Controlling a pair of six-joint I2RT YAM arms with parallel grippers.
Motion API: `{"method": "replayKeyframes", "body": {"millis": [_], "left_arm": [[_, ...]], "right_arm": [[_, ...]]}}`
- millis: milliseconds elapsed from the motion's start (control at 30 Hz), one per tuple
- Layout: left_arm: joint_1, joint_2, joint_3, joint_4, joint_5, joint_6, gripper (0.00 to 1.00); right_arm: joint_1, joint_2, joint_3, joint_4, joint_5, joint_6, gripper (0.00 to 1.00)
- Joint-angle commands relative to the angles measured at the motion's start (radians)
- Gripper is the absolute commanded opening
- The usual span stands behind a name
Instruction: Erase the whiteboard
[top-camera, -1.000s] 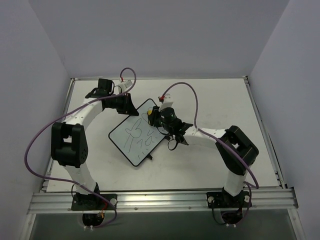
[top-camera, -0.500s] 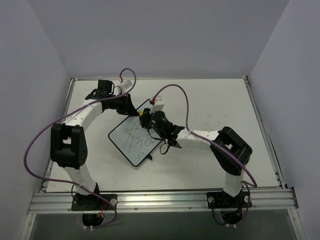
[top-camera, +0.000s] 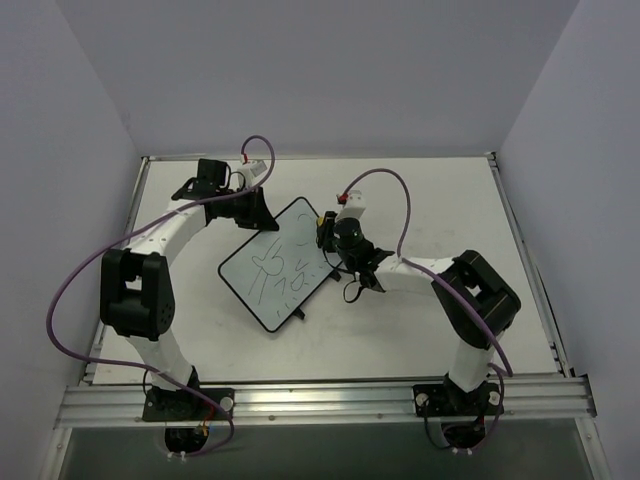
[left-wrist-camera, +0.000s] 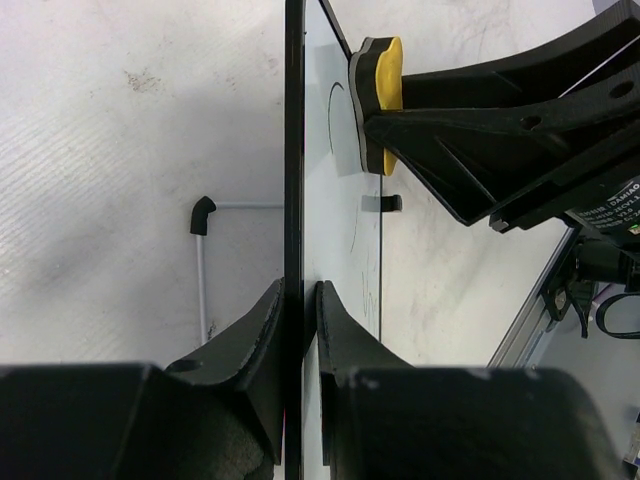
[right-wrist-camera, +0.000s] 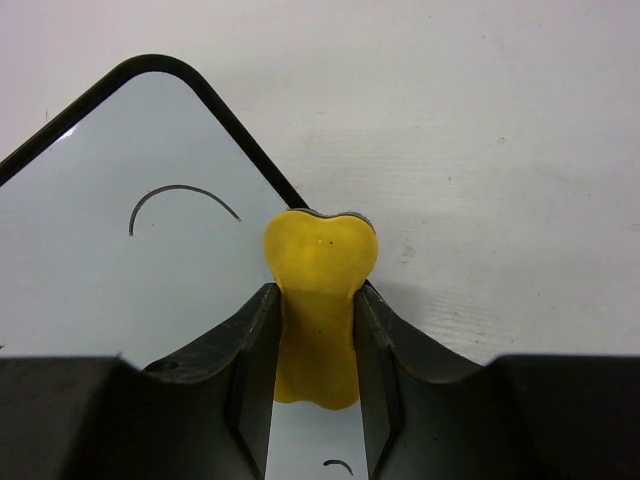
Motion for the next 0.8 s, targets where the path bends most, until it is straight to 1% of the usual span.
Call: {"method": "replayKeyframes", "body": {"millis": [0, 200, 300, 467, 533, 767], "left_arm": [[-0.029, -0.023, -0.016, 0.035, -0.047, 0.037, 0.02], [-0.032, -0.026, -0.019, 0.038, -0.052, 0.037, 0.02], [-0.038, -0.024, -0.021, 0.032, -0.056, 0.043, 0.02], [-0.047, -0.027, -0.018, 0.028, -0.072, 0.050, 0.02], [-0.047, -0.027, -0.018, 0.025, -0.073, 0.051, 0.02], [-0.050, -0.029, -0.015, 0.021, -0.081, 0.059, 0.02]], "right_arm": [[0.040, -0.021, 0.001, -0.016, 0.033, -0.015, 0.00], [0.137, 0.023, 0.070, -0.006, 0.030, -0.043, 0.00], [0.138, 0.056, 0.134, -0.031, 0.001, -0.034, 0.00], [0.097, 0.105, 0.228, -0.094, -0.047, -0.020, 0.00], [0.085, 0.111, 0.237, -0.106, -0.054, -0.014, 0.00], [-0.021, 0.082, 0.173, -0.120, -0.099, 0.038, 0.00]]}}
